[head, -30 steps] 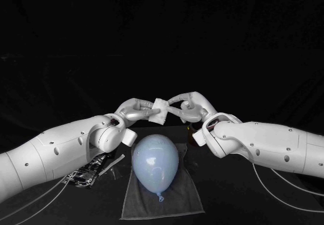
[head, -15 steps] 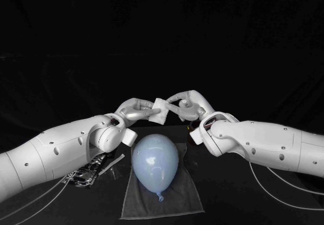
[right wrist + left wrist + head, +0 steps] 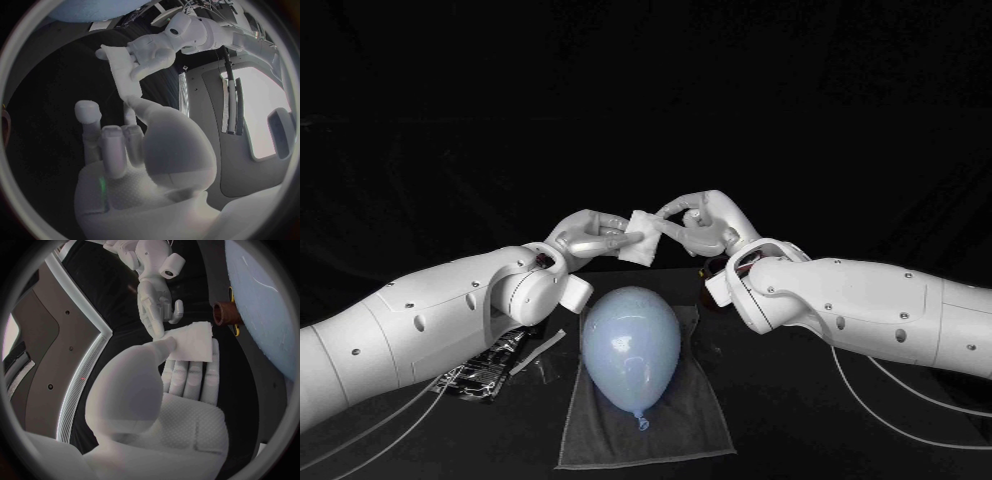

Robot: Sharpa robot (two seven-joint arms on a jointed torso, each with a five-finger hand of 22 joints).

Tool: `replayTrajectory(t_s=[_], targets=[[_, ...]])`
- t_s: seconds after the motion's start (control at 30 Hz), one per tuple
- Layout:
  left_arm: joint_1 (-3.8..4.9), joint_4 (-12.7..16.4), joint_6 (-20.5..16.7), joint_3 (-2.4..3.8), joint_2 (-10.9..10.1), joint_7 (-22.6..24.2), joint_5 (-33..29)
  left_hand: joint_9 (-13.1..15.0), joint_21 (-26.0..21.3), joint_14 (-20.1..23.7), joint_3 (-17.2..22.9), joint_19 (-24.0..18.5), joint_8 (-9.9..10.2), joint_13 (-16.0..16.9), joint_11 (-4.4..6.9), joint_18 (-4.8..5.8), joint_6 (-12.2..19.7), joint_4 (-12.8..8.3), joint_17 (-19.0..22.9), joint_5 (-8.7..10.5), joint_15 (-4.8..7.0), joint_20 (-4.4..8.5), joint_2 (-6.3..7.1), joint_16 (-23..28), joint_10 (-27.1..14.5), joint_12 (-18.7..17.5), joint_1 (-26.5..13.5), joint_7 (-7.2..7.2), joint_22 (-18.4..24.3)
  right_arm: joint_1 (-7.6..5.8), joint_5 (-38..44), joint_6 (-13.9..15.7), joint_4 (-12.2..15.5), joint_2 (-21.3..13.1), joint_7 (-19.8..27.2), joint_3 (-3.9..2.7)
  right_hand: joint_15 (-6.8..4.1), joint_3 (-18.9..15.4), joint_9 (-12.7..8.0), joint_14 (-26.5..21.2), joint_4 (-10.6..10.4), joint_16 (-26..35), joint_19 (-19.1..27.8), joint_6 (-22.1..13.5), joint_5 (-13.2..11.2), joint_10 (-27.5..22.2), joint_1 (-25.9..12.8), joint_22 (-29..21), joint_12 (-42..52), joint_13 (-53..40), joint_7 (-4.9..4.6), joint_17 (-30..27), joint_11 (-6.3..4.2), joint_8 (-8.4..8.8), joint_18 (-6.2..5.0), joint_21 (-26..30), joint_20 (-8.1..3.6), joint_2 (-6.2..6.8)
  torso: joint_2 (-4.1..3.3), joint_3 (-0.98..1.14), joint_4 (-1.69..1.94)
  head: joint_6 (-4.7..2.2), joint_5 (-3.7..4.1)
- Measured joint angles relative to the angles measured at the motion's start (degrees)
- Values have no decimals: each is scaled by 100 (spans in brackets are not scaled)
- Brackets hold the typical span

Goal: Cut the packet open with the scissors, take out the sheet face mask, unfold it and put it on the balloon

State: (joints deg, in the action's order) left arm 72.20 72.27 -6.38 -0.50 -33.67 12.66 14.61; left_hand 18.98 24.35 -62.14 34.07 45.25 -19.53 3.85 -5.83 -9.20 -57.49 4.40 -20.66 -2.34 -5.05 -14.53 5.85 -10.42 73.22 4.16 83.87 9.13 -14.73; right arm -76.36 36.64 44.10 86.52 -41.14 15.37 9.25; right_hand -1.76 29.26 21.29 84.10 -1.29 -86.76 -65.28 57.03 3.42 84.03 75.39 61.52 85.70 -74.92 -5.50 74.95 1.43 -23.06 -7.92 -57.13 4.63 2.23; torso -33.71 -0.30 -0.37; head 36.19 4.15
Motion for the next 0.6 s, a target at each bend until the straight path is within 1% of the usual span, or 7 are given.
replayTrajectory(t_s=[0.13, 0.27, 0.3, 0.37, 0.4, 0.47, 0.6], targets=[[1, 3, 11, 1, 1, 4, 0, 0, 0, 0, 0, 0, -1, 0, 0, 0, 0, 0, 1, -20, 0, 0, 0, 0, 0, 0, 0, 0, 0, 3, 0, 26, 15, -29, 22, 0, 0, 17, 44, 0, -4, 0, 0, -39, -10, 0, -16, 6, 0, 2, -7, 0, 0, -25, 0, 0, 0, -16, 0, 3, 0, -4, 3], [3, 5, 20, 3, 1, 10, 0, 0, 0, 0, 0, 0, -19, 0, 0, 1, 2, 0, 0, -20, 0, 0, 0, 0, 0, 0, 0, -1, 0, 6, 0, 40, 32, -70, 36, 0, 0, 17, 83, 0, -5, 1, 0, -84, -15, 0, -18, 6, 0, 2, -2, -2, 0, -92, 1, 0, 0, -14, 0, 3, 0, -7, 3], [4, 6, 22, 3, 1, 12, 0, 0, 0, 0, 0, 0, -19, 0, 0, 0, 2, 0, 0, -20, 0, 0, 0, 0, 0, 0, 0, -1, 0, 7, 0, 42, 36, -82, 39, 0, 0, 17, 109, 0, -5, 1, 0, -100, -20, -1, -32, 6, 0, 2, 13, -4, 0, -125, 1, 0, 0, 0, 0, 3, 0, -8, 4], [4, 7, 26, 3, 1, 14, 0, 0, 0, 0, -1, 0, -19, 0, -1, 0, 3, 0, -4, -20, 0, 0, 1, 0, 0, 0, 0, -1, 1, 7, 0, 45, 43, -104, 44, -1, 0, 17, 154, 0, -4, 2, 0, -100, 12, -1, -100, 7, 0, 2, 13, -5, -1, -166, 1, 0, 0, 69, 0, 2, -1, -8, 4], [4, 7, 27, 3, 0, 16, 0, 0, 0, 0, 0, 0, -19, 0, 0, 1, 3, 0, -4, -20, 0, 0, 1, 0, -1, 0, 0, -1, 1, 7, 0, 47, 44, -114, 45, -2, 0, -6, 165, 0, -19, 6, 0, -102, 14, -1, -149, 10, 0, 1, 16, -5, -1, -181, 1, 0, 0, 118, 0, 2, -1, -8, 4], [4, 6, 28, 3, -6, 16, 0, 0, 0, 0, 0, 0, -19, 0, -1, 1, 3, 0, -4, -20, 0, 0, 1, 0, -1, 0, -1, -1, 1, 7, -3, 59, 45, -141, 47, -8, 0, -79, 176, 1, -51, 11, 0, -119, 27, -1, -200, 11, 0, 0, 35, -5, -1, -223, 2, 0, 0, 169, 0, 2, -1, -8, 7], [-1, -8, 28, -2, -20, 15, 1, 0, 0, 0, 17, -21, -19, 0, -1, 1, 3, -17, -4, -20, 0, 21, 1, 0, -1, 0, -1, -2, -5, 1, -13, 93, 35, -183, 47, -13, -20, -126, 182, -20, -94, 12, 1, -137, 49, -1, -269, -3, 0, -2, 16, -5, -1, -246, 2, 45, 0, 237, 0, 2, -1, -12, 8]])
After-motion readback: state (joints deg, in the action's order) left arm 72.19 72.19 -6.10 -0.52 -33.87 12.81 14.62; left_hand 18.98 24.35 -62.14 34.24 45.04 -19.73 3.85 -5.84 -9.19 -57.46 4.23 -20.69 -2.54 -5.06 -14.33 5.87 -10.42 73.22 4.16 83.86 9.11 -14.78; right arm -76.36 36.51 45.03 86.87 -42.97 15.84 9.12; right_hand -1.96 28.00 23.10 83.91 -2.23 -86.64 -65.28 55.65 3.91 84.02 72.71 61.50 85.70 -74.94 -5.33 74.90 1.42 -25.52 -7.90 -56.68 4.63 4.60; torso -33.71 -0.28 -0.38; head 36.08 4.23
